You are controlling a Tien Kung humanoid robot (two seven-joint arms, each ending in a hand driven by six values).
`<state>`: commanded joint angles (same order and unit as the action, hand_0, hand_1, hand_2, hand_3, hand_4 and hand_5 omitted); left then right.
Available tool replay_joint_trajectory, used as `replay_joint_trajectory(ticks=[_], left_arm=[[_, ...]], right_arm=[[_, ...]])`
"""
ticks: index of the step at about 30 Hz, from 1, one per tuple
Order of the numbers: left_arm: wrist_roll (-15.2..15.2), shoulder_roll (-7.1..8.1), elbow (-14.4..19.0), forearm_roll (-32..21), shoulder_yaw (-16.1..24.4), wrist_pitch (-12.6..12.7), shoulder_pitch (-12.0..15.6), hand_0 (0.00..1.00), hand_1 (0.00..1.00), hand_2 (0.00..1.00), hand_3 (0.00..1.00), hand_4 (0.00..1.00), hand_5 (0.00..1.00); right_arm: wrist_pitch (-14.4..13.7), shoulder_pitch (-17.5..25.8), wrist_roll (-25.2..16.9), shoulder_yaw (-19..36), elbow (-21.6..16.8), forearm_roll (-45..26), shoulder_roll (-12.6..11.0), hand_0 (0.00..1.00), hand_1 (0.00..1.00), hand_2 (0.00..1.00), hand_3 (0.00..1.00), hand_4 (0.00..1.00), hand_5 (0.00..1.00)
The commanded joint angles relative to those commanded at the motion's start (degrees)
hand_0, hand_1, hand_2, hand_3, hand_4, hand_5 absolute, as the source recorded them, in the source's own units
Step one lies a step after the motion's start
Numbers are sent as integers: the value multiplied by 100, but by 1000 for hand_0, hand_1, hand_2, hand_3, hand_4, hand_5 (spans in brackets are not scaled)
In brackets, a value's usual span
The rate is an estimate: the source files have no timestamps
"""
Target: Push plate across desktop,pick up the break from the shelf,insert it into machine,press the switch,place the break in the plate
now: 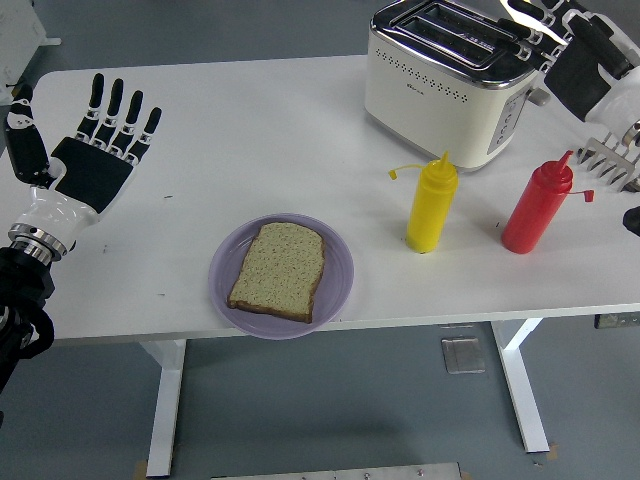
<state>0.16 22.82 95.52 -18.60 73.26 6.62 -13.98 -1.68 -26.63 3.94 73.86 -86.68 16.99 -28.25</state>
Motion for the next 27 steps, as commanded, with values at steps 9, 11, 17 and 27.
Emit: replay_joint_trajectory(ticks=[9, 11, 17, 27], left_arm=[[3, -19, 85, -164, -65, 17, -50, 818, 752, 698, 706, 794, 998], [13, -41, 77, -206, -101, 11, -66, 818, 752, 698, 706, 794, 998], [40, -99, 51, -288, -158, -9, -57, 818, 752, 698, 706, 795, 998], [65, -124, 2, -358, -173, -41, -29, 816, 752, 697, 706, 795, 998]], right_arm=[[-109, 491, -105, 369, -33, -557, 195, 810, 739, 701, 687, 749, 450], [-106, 597, -71, 460, -74, -645, 228, 810, 739, 701, 687, 749, 450], [-101, 941, 82, 788, -250, -906, 307, 821, 759, 727, 735, 778, 534], [-143, 1127, 183, 937, -355, -1157, 360, 831, 766, 740, 742, 774, 535]])
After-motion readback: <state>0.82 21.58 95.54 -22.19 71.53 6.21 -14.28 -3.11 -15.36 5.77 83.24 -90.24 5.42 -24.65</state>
